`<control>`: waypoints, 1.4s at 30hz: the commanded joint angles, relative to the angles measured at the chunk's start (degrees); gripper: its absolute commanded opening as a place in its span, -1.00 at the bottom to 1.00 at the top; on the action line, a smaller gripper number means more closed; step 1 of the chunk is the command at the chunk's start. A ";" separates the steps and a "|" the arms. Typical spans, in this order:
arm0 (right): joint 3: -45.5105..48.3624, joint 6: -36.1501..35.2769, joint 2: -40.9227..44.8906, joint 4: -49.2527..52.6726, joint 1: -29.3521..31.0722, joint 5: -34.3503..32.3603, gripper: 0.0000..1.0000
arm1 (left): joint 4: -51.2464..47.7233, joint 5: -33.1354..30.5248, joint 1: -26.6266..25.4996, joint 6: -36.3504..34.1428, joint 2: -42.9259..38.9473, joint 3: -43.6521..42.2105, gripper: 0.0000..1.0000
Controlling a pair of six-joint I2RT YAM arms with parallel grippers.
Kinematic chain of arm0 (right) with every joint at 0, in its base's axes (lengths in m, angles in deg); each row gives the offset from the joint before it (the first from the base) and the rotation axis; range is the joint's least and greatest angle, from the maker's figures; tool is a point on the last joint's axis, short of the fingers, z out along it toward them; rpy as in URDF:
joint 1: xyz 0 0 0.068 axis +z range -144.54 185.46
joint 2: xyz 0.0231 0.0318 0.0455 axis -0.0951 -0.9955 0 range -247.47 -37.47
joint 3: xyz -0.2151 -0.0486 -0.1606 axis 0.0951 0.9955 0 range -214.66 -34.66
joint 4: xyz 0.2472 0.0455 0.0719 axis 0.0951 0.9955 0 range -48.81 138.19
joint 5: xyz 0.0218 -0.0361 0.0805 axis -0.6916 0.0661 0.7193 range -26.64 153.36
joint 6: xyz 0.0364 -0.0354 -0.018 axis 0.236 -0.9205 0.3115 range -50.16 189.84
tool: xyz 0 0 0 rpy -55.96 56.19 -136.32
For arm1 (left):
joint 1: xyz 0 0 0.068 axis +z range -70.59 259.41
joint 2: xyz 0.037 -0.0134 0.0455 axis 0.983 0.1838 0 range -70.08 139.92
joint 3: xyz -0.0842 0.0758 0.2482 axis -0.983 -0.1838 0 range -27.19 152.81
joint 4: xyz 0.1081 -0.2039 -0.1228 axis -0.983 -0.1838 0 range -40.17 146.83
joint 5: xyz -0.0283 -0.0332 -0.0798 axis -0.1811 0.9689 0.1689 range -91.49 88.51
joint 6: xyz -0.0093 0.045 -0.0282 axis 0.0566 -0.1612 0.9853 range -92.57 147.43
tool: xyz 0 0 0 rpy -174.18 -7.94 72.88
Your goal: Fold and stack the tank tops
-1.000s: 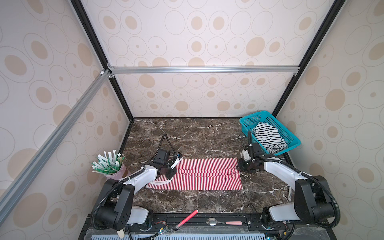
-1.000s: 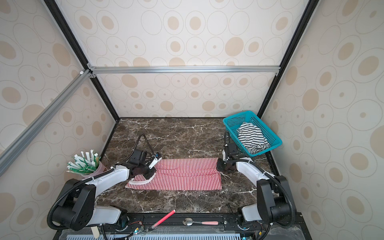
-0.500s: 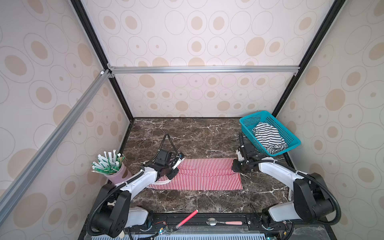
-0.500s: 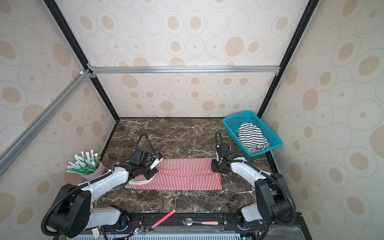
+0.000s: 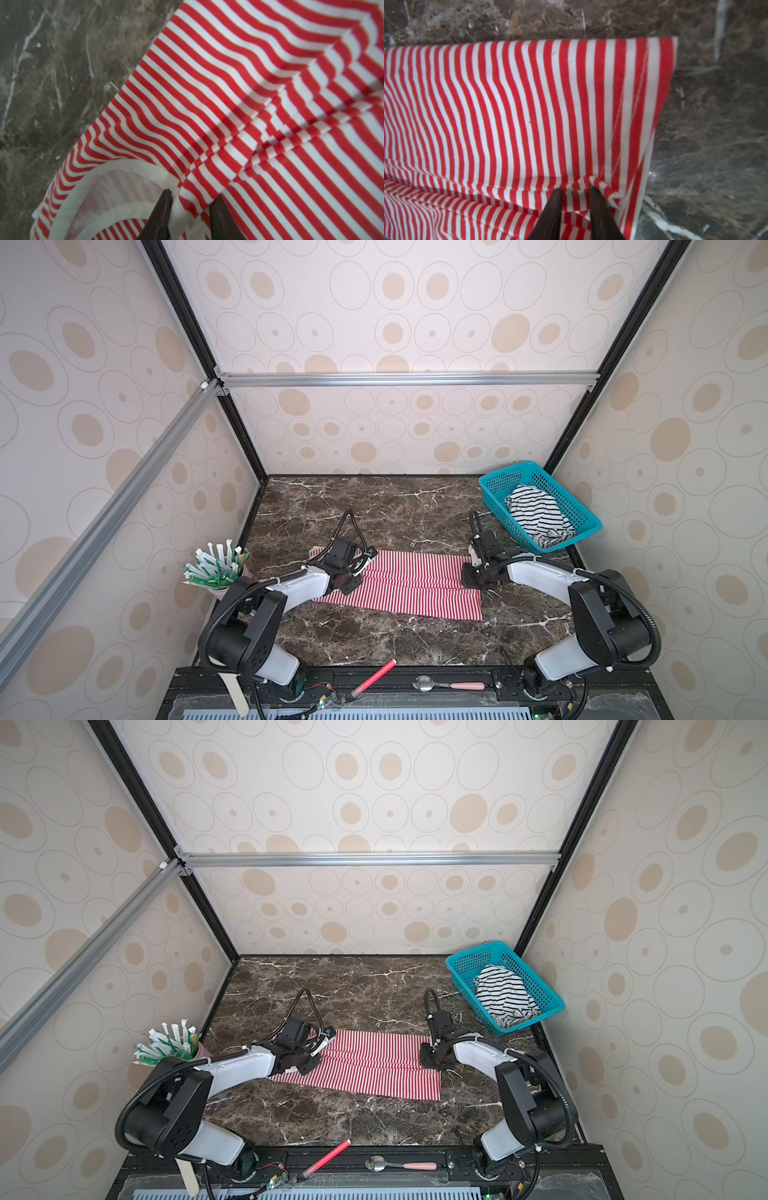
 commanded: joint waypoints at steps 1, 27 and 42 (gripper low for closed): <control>1.70 3.40 1.56 3.83 1.69 -2.49 -0.47 | -2.71 -5.31 0.08 -3.95 9.30 6.61 -0.42; -12.63 15.65 0.32 14.69 36.65 -18.65 -0.28 | -11.25 -3.08 0.42 1.78 23.68 44.20 -0.14; -4.28 5.74 4.41 4.51 21.05 -11.84 -0.30 | -5.17 -0.87 -2.84 3.52 17.63 25.29 -0.16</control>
